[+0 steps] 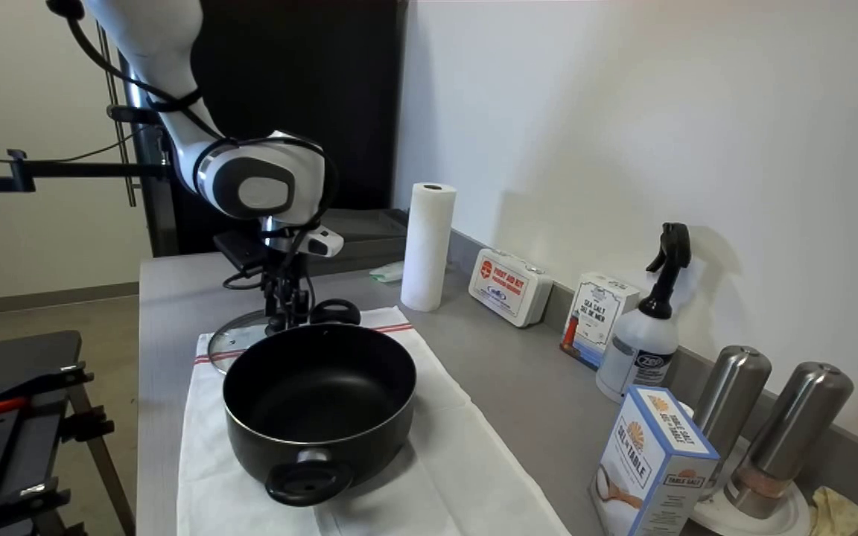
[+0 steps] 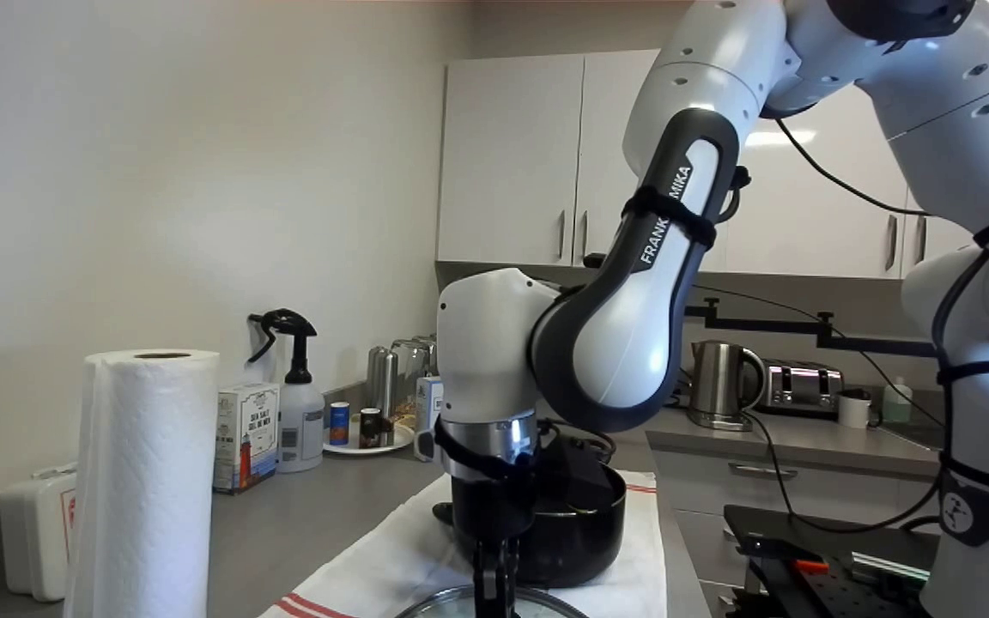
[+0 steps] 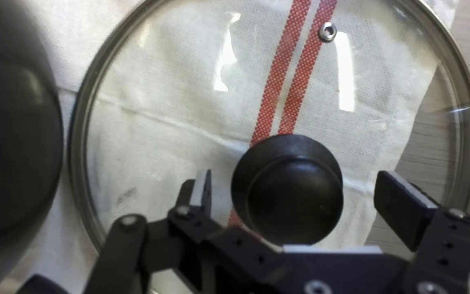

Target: Put the lid on the pot

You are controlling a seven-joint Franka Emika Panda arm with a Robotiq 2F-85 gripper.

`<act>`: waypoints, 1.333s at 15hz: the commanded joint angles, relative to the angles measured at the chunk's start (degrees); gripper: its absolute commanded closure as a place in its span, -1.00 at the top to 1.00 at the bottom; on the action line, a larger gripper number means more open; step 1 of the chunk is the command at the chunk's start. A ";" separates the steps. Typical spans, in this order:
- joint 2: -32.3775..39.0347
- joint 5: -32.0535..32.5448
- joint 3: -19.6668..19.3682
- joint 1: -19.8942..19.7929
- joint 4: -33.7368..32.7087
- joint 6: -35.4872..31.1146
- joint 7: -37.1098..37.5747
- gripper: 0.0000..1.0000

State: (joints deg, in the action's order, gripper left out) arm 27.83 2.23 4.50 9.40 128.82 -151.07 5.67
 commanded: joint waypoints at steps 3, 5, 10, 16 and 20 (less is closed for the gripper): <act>0.97 3.92 -3.46 3.35 -0.82 -2.81 4.24 1.00; 0.90 4.17 -3.65 3.61 -0.68 -3.07 4.49 0.47; 0.41 3.87 -3.46 3.77 -0.78 -2.97 4.25 -0.07; -0.66 3.72 -3.35 3.61 -0.73 -2.54 4.22 -0.54; -1.13 3.65 -3.32 3.55 -0.54 -2.47 4.19 -0.54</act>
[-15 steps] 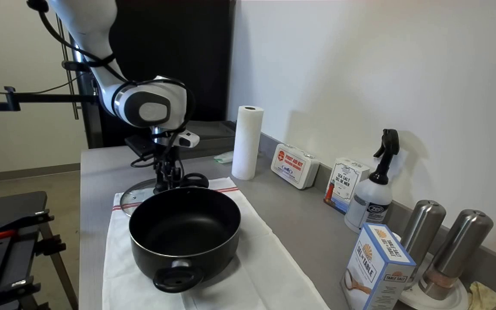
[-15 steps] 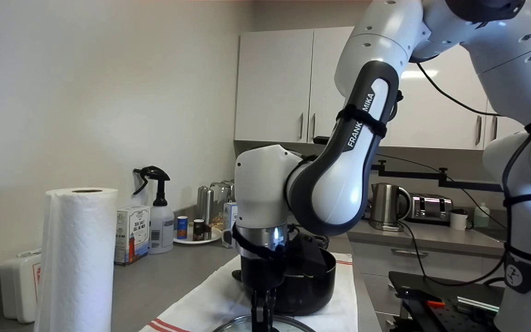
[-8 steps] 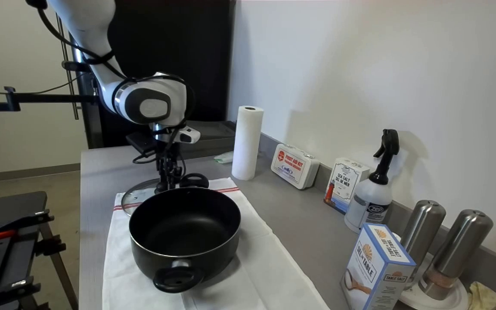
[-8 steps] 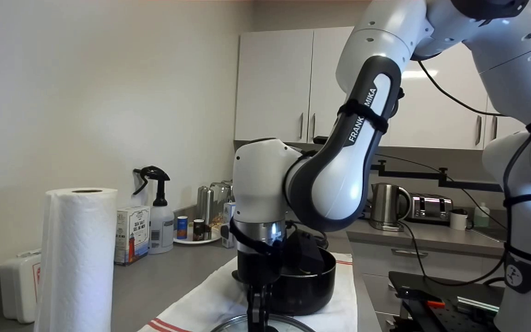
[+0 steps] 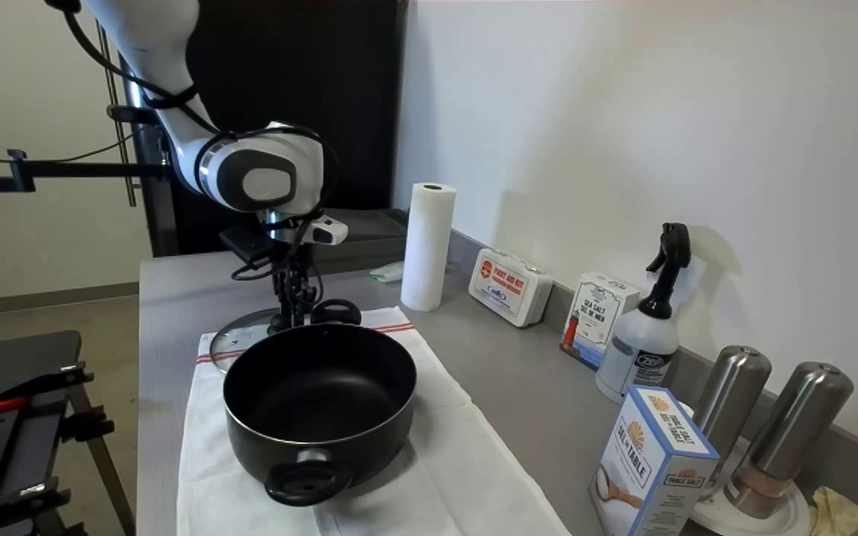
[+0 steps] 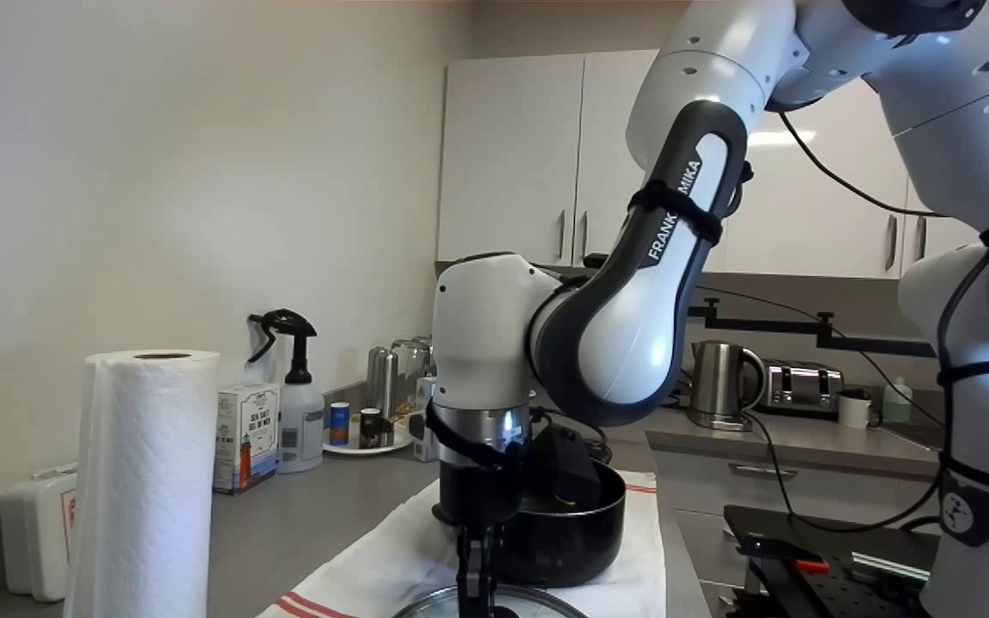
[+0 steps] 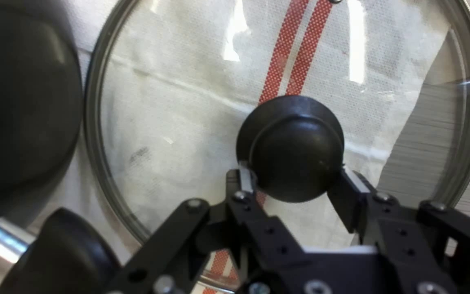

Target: Put the lid on the pot

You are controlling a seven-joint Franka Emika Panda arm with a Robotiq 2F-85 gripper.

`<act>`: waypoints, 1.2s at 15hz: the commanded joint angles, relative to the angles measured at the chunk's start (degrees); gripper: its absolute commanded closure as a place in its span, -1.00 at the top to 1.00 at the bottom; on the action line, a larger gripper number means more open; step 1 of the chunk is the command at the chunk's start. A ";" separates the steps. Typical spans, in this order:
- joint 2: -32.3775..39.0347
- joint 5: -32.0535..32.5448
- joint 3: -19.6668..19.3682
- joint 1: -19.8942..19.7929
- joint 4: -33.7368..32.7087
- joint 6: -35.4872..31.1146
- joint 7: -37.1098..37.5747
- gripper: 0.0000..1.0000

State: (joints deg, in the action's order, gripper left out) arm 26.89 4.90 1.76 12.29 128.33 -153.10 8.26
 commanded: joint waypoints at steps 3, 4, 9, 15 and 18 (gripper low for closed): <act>-1.53 0.40 0.01 0.54 0.58 0.00 1.44 -0.54; -2.16 0.21 0.34 0.56 0.93 0.03 1.31 -0.54; -4.40 -0.76 2.60 0.34 1.92 0.88 0.22 -0.54; -7.96 -1.16 5.11 0.29 3.15 2.02 -0.44 -0.54; -9.95 -1.03 6.06 0.40 3.97 2.57 -0.72 -0.54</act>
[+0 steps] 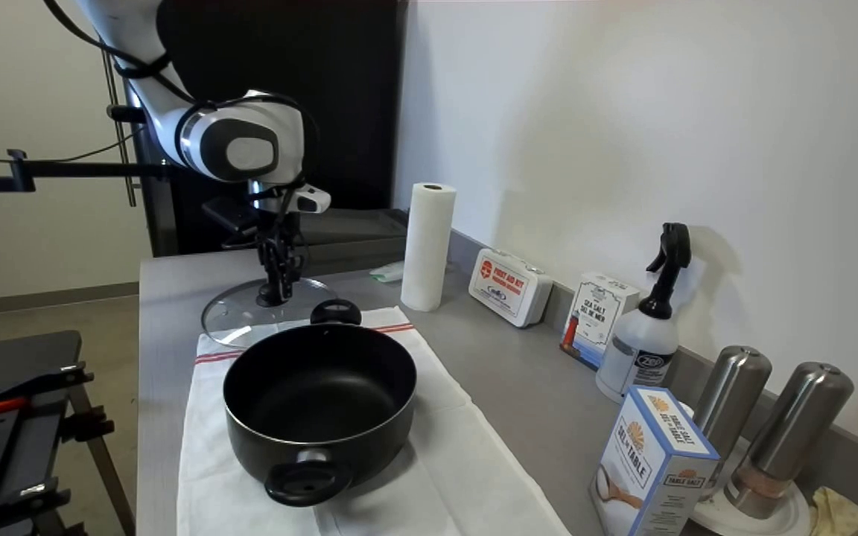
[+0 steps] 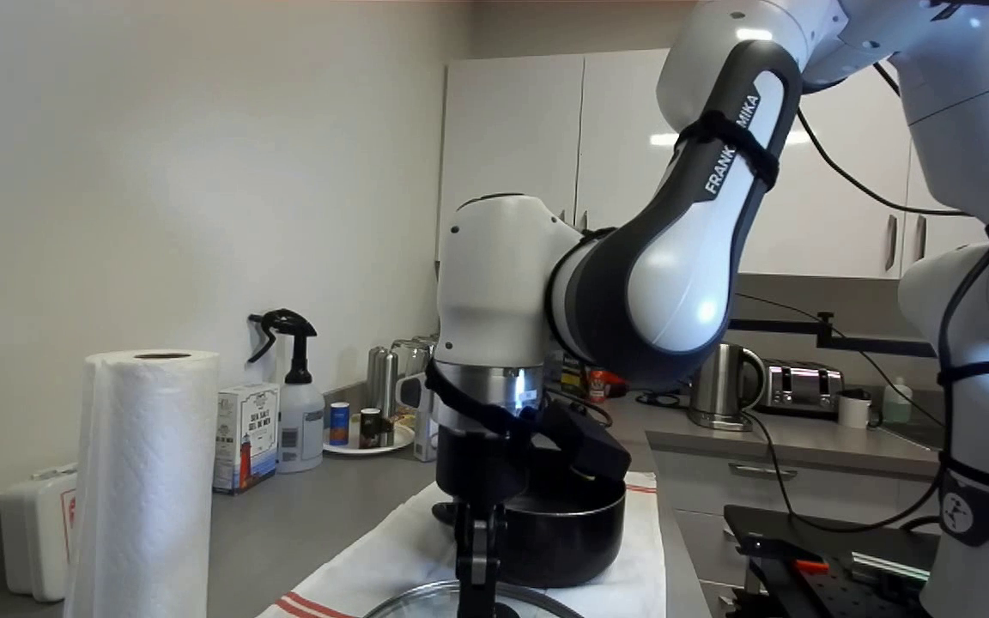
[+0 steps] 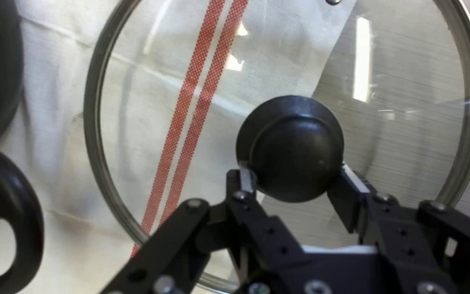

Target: Put the lid on the pot

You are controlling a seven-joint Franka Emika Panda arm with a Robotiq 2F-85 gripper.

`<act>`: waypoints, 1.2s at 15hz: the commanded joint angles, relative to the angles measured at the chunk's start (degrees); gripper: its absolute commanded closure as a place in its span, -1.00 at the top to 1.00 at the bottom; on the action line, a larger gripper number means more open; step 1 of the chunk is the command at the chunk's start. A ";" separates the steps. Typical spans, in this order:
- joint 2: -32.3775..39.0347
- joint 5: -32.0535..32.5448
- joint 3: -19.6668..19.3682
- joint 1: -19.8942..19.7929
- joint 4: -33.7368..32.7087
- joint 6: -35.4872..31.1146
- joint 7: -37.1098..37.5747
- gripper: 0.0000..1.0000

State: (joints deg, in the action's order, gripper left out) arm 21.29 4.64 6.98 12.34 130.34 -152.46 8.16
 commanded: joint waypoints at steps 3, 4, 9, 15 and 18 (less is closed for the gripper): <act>-6.55 -0.47 1.62 0.54 2.72 2.84 -0.69 -0.54; -7.19 -0.55 1.93 0.51 2.93 3.24 -0.88 -0.54; -10.33 0.49 2.55 1.18 3.71 4.59 -0.13 -0.54; -12.70 1.75 2.29 1.39 4.23 5.42 1.14 -0.54; -13.53 2.40 2.05 1.33 4.33 5.82 1.83 -0.54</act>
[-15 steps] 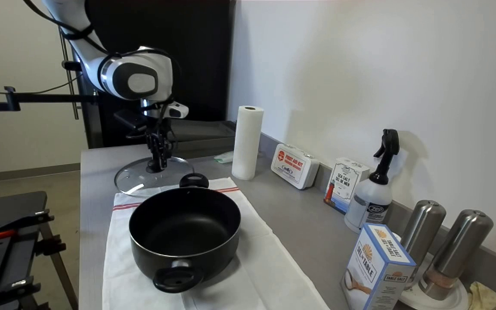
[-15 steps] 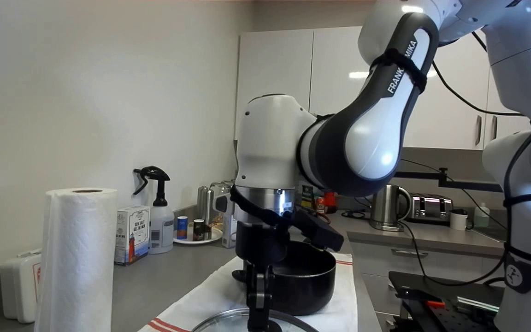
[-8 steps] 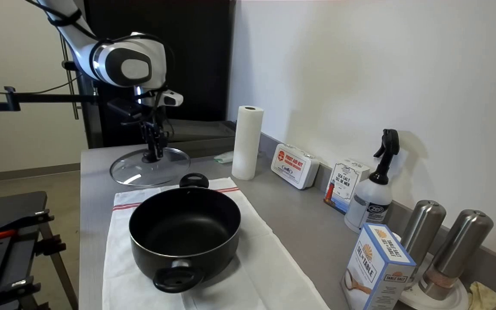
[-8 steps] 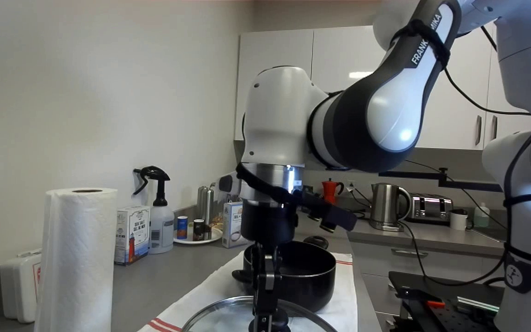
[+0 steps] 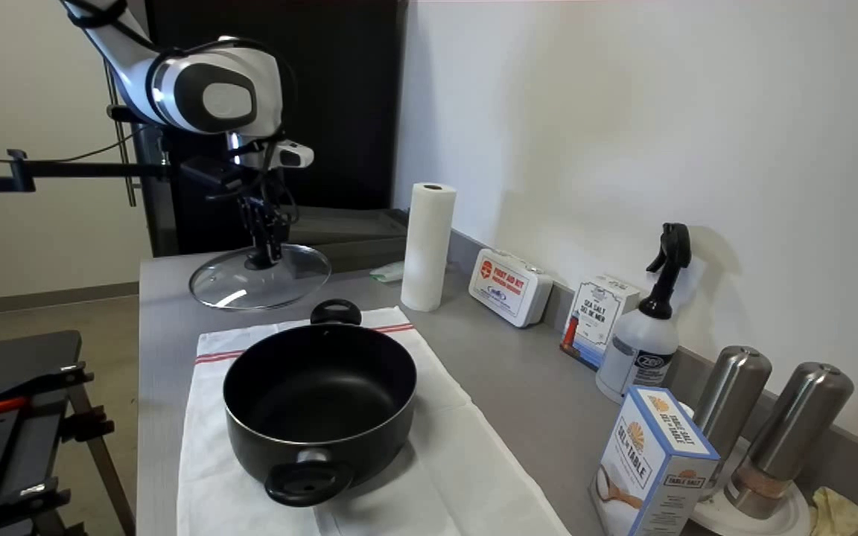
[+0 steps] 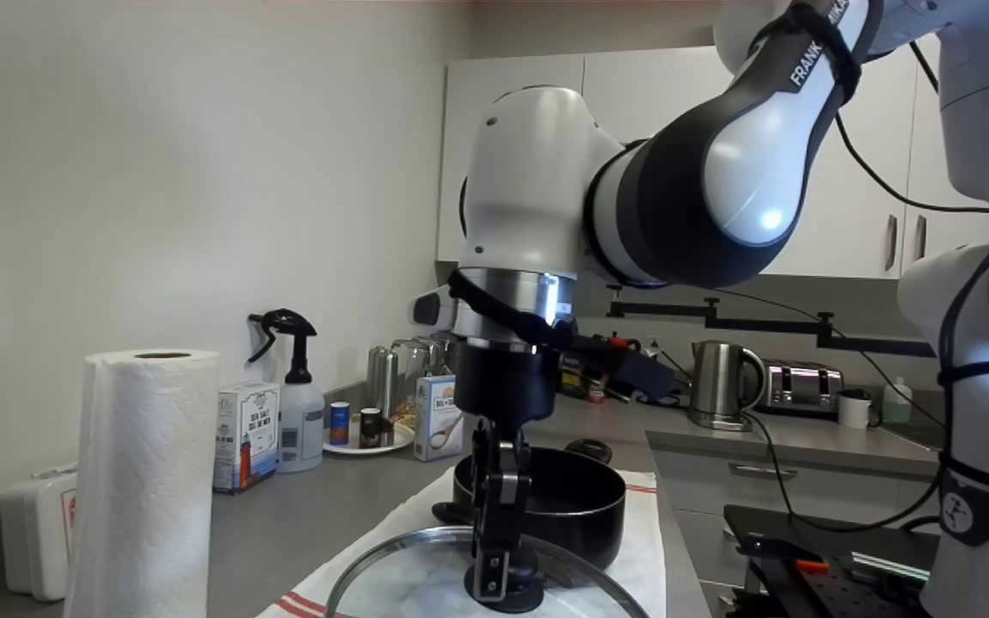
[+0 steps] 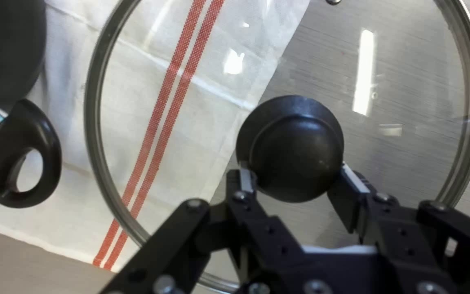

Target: Put the lid on the pot

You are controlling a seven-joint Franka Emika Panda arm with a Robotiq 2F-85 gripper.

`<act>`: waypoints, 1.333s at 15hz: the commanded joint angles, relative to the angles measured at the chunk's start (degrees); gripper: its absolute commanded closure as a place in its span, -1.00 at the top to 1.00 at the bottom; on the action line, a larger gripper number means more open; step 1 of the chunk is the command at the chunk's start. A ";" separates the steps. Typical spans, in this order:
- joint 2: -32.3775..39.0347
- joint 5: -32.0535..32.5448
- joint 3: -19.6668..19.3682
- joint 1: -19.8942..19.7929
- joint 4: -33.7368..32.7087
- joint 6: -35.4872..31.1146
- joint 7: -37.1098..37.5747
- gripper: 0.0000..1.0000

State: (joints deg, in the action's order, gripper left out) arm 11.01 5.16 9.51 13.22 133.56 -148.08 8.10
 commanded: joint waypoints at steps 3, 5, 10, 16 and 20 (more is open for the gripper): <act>-3.98 2.90 -0.90 0.29 1.14 1.90 2.76 -0.54; -4.44 3.98 -1.51 0.03 1.14 2.26 3.78 -0.54; -5.42 6.87 -3.67 -1.17 1.06 3.32 6.99 -0.54; -6.43 9.21 -6.49 -3.56 0.96 5.15 10.28 -0.54; -7.01 9.36 -8.30 -5.80 0.90 6.01 11.55 -0.54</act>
State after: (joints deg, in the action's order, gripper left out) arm 6.90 12.93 2.15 8.63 133.69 -143.91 17.18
